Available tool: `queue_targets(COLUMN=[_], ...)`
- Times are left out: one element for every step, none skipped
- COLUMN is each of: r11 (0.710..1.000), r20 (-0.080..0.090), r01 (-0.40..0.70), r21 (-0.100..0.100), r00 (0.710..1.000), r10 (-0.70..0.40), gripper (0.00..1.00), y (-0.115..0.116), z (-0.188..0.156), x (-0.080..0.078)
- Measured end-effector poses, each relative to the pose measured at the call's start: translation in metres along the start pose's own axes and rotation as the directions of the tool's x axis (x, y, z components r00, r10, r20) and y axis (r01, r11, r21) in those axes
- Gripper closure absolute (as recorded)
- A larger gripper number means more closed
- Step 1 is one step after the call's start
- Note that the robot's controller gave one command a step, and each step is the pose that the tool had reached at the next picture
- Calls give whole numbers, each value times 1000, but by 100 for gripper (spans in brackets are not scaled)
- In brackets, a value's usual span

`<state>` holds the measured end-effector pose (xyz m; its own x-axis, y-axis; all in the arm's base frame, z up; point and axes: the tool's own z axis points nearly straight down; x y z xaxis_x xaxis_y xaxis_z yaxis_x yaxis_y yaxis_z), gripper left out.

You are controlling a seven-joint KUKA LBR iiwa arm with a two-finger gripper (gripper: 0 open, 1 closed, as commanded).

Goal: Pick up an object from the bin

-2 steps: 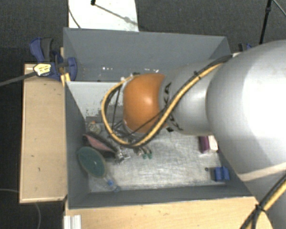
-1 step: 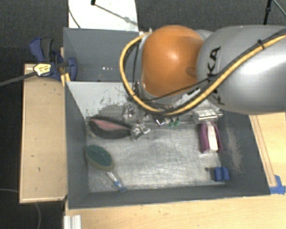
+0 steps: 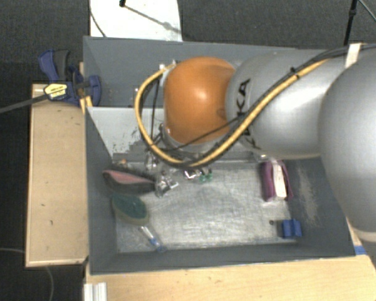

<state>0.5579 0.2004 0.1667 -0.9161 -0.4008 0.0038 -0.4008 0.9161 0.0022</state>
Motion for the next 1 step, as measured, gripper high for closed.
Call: queue_targets(r11=[1000], r20=[14], r01=[6], r21=[3], r00=[1000], r10=[-6], gripper=[100], y=[7], z=[-97], x=[3])
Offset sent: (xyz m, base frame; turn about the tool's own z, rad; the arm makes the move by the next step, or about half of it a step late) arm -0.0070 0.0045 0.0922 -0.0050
